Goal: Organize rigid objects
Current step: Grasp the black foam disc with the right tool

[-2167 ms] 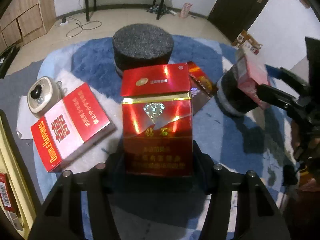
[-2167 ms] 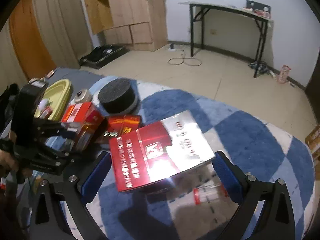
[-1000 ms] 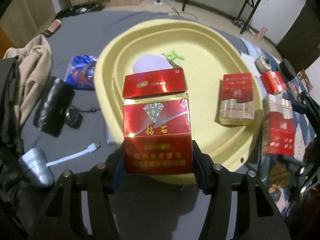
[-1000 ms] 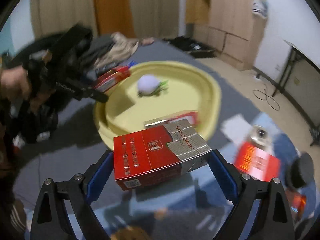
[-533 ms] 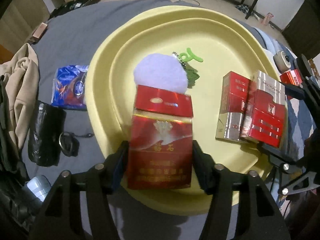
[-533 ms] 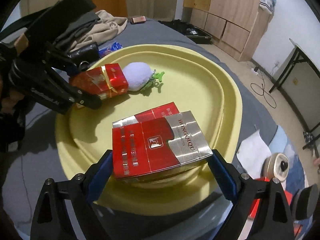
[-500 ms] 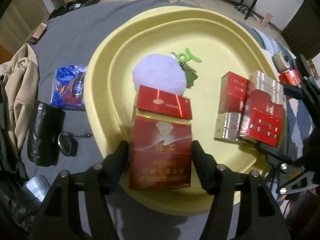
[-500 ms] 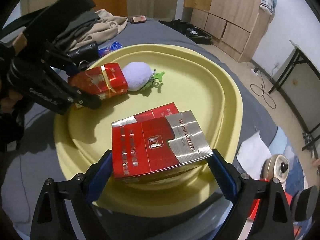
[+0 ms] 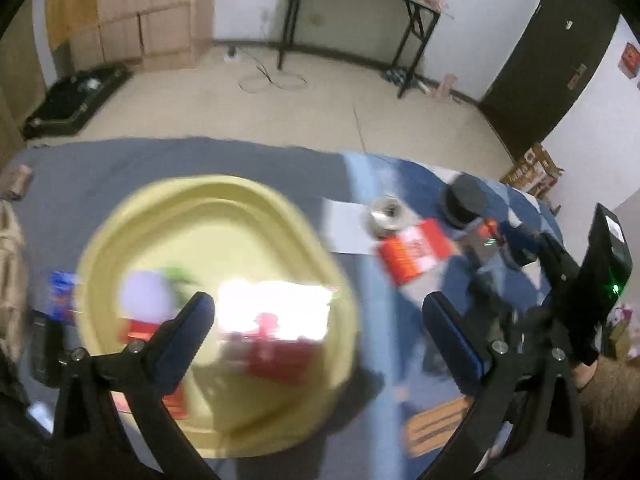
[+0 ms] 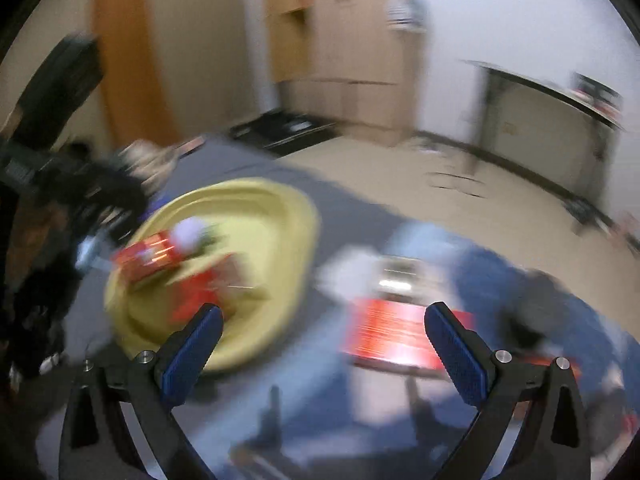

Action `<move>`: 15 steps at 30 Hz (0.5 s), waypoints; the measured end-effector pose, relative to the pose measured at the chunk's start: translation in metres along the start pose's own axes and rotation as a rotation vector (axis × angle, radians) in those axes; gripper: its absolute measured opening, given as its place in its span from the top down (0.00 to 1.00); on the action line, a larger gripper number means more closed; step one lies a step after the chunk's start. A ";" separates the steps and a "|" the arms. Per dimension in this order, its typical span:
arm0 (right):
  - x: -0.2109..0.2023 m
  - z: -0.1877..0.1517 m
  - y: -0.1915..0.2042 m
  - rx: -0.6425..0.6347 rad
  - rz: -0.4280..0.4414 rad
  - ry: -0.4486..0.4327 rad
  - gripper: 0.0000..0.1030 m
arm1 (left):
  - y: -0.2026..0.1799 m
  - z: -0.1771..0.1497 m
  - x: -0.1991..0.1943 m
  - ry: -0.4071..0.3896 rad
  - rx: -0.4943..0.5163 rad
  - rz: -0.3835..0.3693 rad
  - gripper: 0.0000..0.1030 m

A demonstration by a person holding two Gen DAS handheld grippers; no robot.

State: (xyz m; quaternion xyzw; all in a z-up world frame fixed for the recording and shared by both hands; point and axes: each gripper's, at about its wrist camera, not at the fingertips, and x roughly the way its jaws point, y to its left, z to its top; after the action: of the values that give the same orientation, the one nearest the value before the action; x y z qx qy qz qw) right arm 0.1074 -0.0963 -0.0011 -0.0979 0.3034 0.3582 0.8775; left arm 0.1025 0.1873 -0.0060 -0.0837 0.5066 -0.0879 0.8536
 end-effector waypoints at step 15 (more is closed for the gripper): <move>-0.052 -0.091 -0.164 0.295 -0.339 0.129 0.00 | -0.115 0.014 0.128 0.150 -0.276 0.130 0.00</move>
State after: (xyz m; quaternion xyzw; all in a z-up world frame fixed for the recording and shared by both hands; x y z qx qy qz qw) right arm 0.1489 -0.2803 -0.0501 -0.0408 0.3869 0.1505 0.9088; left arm 0.1675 0.0467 -0.0812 -0.1605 0.5807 0.0319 0.7975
